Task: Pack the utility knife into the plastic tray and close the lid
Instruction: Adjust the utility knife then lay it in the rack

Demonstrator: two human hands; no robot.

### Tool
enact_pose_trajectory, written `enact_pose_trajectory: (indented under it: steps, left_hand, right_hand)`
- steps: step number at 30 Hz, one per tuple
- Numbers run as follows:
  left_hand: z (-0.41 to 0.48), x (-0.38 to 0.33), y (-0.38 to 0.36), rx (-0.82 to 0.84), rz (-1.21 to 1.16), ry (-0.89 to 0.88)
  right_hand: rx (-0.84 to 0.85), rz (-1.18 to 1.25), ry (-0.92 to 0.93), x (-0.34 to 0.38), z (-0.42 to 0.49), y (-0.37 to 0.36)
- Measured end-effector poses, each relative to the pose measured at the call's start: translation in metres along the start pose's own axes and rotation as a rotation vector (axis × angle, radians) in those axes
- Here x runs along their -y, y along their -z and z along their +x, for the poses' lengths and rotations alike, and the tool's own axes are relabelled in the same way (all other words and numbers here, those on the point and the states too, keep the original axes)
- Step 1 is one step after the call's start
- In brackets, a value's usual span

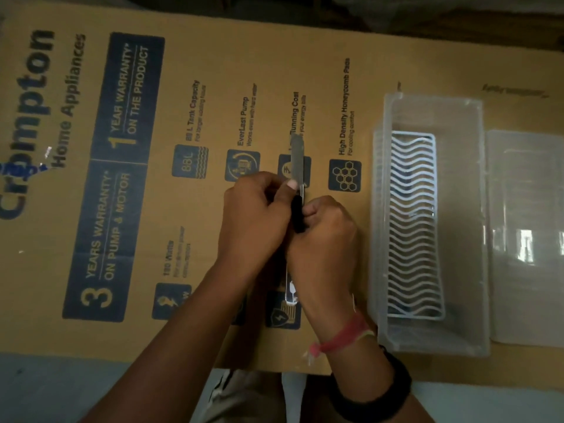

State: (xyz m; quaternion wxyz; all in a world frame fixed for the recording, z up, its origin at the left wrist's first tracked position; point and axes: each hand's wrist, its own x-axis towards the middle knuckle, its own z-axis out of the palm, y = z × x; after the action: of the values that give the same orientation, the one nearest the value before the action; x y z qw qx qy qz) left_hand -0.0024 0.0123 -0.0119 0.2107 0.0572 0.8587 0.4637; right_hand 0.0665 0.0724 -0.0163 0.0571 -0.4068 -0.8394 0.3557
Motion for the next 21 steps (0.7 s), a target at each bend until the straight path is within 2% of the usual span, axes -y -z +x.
enact_pose_trajectory:
  steps: [7, 16, 21]
  left_hand:
    - [0.004, -0.004, -0.002, -0.009, -0.087, 0.154]
    - [0.008, -0.011, 0.003, 0.044, -0.288, 0.276]
    - [0.014, -0.019, 0.002, 0.046, -0.41, 0.264]
  right_hand:
    - [-0.036, 0.16, -0.011, -0.006, -0.006, -0.003]
    - [-0.113, 0.199, 0.038, -0.004, -0.008, 0.005]
    - [-0.078, 0.493, -0.085, 0.007, -0.002, 0.014]
